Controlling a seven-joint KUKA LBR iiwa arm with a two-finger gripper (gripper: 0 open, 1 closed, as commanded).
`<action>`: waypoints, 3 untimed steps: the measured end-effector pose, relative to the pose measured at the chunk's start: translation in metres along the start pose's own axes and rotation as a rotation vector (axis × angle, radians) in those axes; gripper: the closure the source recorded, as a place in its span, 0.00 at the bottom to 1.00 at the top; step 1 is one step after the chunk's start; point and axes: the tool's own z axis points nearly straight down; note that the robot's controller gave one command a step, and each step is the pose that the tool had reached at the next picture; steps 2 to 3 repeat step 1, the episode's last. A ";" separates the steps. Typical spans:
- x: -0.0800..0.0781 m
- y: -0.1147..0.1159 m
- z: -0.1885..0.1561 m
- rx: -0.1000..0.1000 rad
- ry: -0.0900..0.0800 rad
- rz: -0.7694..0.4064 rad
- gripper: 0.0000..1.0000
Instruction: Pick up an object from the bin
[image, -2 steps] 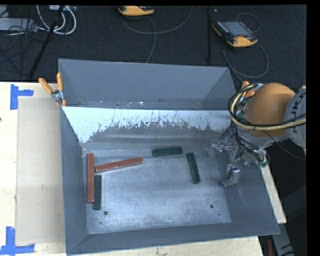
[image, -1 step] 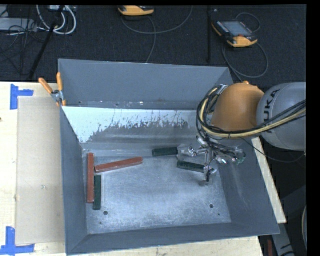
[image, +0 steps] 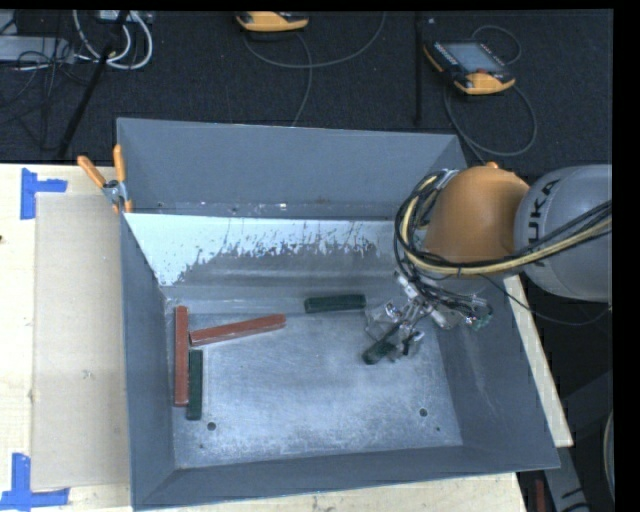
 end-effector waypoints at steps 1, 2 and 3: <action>-0.018 0.021 -0.159 0.008 -0.009 0.027 1.00; -0.018 0.021 -0.159 0.008 -0.009 0.027 1.00; -0.018 0.021 -0.159 0.008 -0.009 0.027 1.00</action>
Offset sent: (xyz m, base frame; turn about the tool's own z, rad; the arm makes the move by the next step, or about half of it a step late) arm 0.0004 0.0264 0.1541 0.0276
